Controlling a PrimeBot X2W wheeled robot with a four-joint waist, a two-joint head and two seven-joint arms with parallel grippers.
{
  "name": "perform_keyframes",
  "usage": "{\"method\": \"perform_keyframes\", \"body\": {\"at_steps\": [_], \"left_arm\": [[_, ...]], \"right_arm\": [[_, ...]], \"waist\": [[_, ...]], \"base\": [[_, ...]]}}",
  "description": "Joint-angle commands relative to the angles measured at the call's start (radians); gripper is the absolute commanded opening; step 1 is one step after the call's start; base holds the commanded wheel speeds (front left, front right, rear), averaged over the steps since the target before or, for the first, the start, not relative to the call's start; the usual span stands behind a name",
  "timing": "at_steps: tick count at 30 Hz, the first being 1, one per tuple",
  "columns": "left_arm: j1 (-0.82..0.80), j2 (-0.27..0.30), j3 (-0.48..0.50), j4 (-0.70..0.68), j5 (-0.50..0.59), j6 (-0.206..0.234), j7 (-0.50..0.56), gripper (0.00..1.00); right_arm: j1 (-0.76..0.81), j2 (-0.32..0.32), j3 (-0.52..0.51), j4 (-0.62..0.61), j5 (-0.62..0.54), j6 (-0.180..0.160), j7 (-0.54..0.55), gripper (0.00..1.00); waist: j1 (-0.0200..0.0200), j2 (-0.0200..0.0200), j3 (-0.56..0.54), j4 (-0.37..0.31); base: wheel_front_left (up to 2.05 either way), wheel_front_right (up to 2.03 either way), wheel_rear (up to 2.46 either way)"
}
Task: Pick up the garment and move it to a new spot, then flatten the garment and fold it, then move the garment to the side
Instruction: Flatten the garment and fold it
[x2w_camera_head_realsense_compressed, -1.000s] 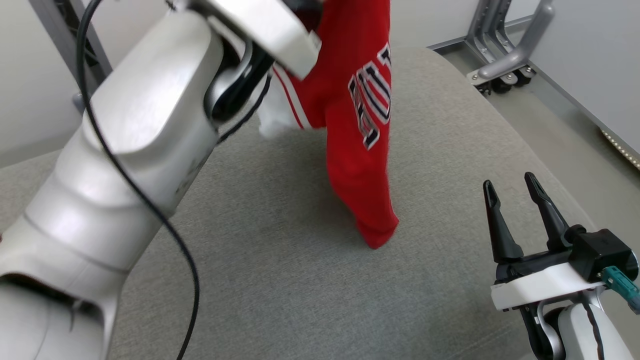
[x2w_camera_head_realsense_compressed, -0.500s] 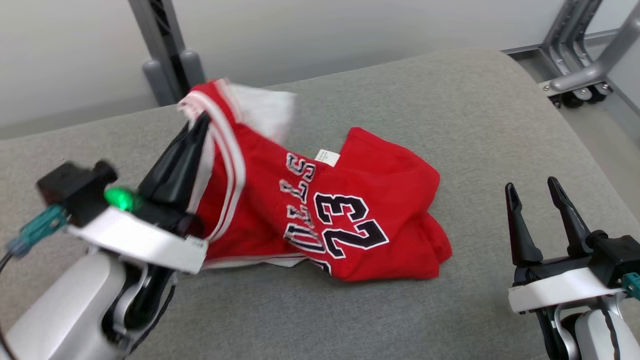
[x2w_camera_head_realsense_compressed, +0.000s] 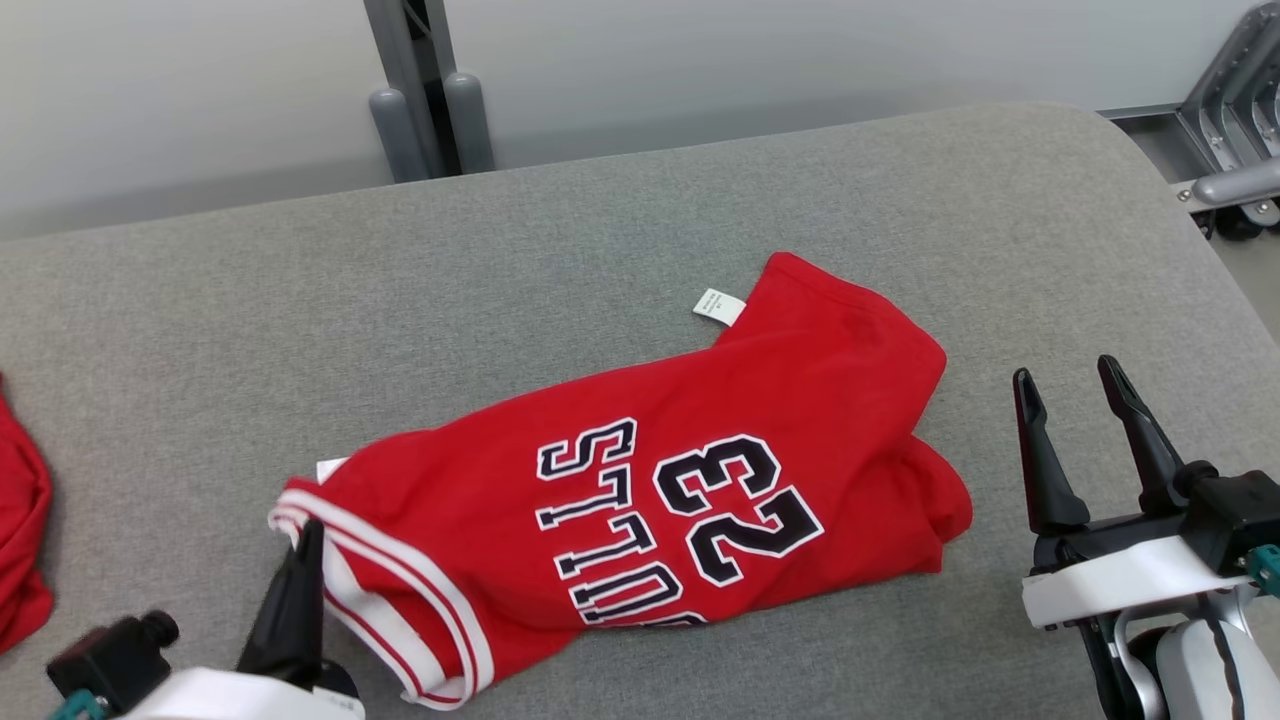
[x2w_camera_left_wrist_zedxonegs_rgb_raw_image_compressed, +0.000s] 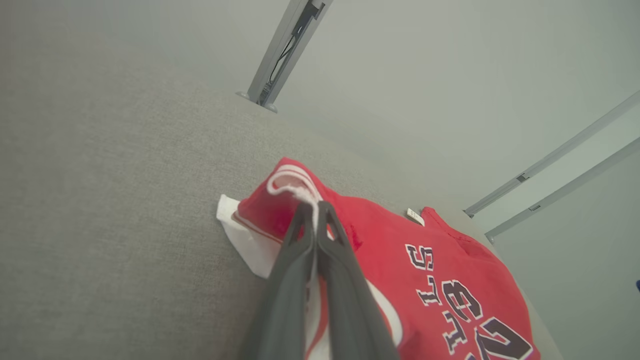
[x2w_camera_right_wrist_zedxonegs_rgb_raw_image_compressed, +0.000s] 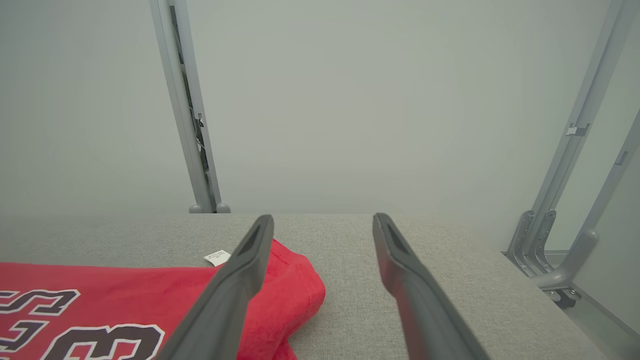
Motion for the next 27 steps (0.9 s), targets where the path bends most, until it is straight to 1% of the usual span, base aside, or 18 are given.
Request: {"method": "perform_keyframes", "body": {"at_steps": [1, 3, 7, 13, 15, 16, 18, 22, 23, 24, 26, 27], "left_arm": [[0.018, -0.01, 0.009, 0.009, -0.012, 0.006, -0.003, 0.0], [0.06, -0.026, 0.0, 0.025, -0.038, 0.013, 0.011, 0.0], [0.117, -0.043, -0.029, 0.032, -0.078, 0.044, 0.068, 0.0], [0.157, -0.03, -0.076, 0.028, -0.112, 0.102, 0.178, 0.0], [0.146, -0.024, -0.085, 0.035, -0.096, 0.117, 0.193, 0.0], [0.138, -0.029, -0.081, 0.036, -0.091, 0.126, 0.183, 0.14], [0.123, -0.027, -0.072, 0.039, -0.064, 0.138, 0.152, 1.0], [0.094, -0.025, -0.043, 0.028, 0.006, 0.153, 0.057, 1.0], [0.079, -0.02, -0.031, 0.015, 0.07, 0.156, 0.022, 1.0], [0.065, -0.027, -0.012, 0.006, 0.097, 0.161, 0.01, 1.0], [0.041, -0.049, 0.022, -0.018, 0.164, 0.157, 0.0, 1.0], [0.041, -0.049, 0.022, -0.018, 0.164, 0.157, 0.0, 1.0]], "right_arm": [[0.008, -0.009, -0.003, 0.003, 0.002, 0.0, -0.002, 1.0], [0.015, -0.014, -0.006, 0.005, 0.001, 0.0, -0.002, 1.0], [0.02, -0.018, -0.013, 0.015, -0.002, 0.0, -0.002, 1.0], [0.016, -0.017, -0.007, 0.023, -0.007, 0.0, -0.002, 1.0], [0.009, -0.019, 0.0, 0.027, -0.005, 0.0, -0.002, 1.0], [0.006, -0.019, 0.003, 0.03, -0.004, 0.0, -0.002, 1.0], [0.005, -0.017, 0.007, 0.032, -0.005, 0.0, -0.002, 1.0], [0.008, -0.023, 0.018, 0.032, 0.0, 0.0, -0.002, 1.0], [0.013, -0.026, 0.023, 0.029, 0.004, 0.0, -0.002, 1.0], [0.017, -0.027, 0.025, 0.027, 0.005, 0.0, -0.002, 1.0], [0.02, -0.03, 0.031, 0.023, 0.005, 0.0, -0.002, 1.0], [0.02, -0.03, 0.031, 0.023, 0.005, 0.0, -0.002, 1.0]], "waist": [[0.0, -0.0001, -0.001, 0.005], [0.0, -0.0001, -0.004, 0.014], [0.0, -0.0001, -0.007, 0.032], [0.0, -0.0001, -0.004, 0.058], [0.0, -0.0001, -0.005, 0.062], [0.0, -0.0001, -0.006, 0.064], [0.0, -0.0001, -0.008, 0.065], [0.0, -0.0001, -0.023, 0.064], [0.0, -0.0001, -0.033, 0.062], [0.0, -0.0001, -0.038, 0.061], [0.0, -0.0001, -0.045, 0.057], [0.0, -0.0001, -0.045, 0.057]], "base": [[0.0, 0.0, 0.0], [0.0, 0.0, 0.0], [0.0, 0.0, 0.0], [0.0, 0.0, 0.0], [0.0, 0.0, 0.0], [0.0, 0.0, 0.0], [0.0, 0.0, 0.0], [0.0, 0.0, 0.0], [0.0, 0.0, 0.0], [0.0, 0.0, 0.0], [0.0, 0.0, 0.0], [0.0, 0.0, 0.0]]}}
